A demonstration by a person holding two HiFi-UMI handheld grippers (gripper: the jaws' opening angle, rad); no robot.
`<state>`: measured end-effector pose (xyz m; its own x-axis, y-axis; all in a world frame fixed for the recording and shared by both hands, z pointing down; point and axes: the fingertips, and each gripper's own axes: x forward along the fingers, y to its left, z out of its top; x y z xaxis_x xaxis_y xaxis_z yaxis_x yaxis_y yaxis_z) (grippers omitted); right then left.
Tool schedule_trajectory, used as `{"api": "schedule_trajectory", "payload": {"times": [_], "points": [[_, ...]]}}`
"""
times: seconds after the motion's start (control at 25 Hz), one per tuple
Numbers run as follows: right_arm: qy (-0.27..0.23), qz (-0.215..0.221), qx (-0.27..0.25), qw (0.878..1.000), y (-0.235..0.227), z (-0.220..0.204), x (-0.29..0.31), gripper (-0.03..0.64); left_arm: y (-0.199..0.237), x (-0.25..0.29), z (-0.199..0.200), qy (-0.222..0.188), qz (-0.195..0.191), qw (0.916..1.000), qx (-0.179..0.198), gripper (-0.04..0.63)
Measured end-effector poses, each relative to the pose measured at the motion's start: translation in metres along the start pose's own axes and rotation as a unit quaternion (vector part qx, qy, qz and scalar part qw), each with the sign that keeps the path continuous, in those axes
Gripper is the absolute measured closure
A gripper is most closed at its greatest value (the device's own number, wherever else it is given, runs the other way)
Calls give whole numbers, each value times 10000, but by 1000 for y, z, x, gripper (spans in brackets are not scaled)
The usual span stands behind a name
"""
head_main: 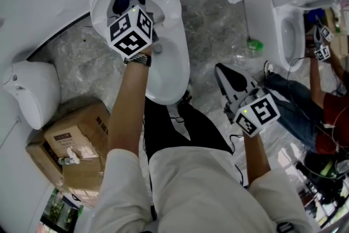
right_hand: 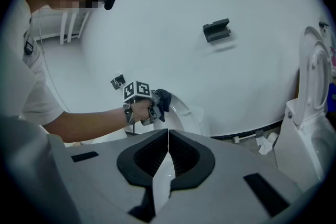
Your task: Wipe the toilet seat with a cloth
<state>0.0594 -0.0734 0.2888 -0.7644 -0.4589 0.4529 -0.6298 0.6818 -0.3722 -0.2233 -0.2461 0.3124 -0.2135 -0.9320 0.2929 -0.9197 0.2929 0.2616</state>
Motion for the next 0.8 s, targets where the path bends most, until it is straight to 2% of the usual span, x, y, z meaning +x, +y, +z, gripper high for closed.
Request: {"api": "schedule_trajectory", "payload": {"times": [0.2, 0.36, 0.52, 0.8], "points": [[-6, -69, 6, 10000, 2, 3, 1, 589, -25, -5, 4, -3, -686, 9976, -69, 565], [-39, -90, -43, 9999, 4, 17, 7, 589, -19, -30, 17, -123, -963, 9947, -329, 565], [-163, 16, -335, 9993, 12, 44, 34, 588, 18, -65, 40, -212, -921, 9950, -320, 565], [-343, 360, -1489, 9876, 44, 107, 98, 586, 77, -127, 88, -324, -612, 9975, 125, 565]]}}
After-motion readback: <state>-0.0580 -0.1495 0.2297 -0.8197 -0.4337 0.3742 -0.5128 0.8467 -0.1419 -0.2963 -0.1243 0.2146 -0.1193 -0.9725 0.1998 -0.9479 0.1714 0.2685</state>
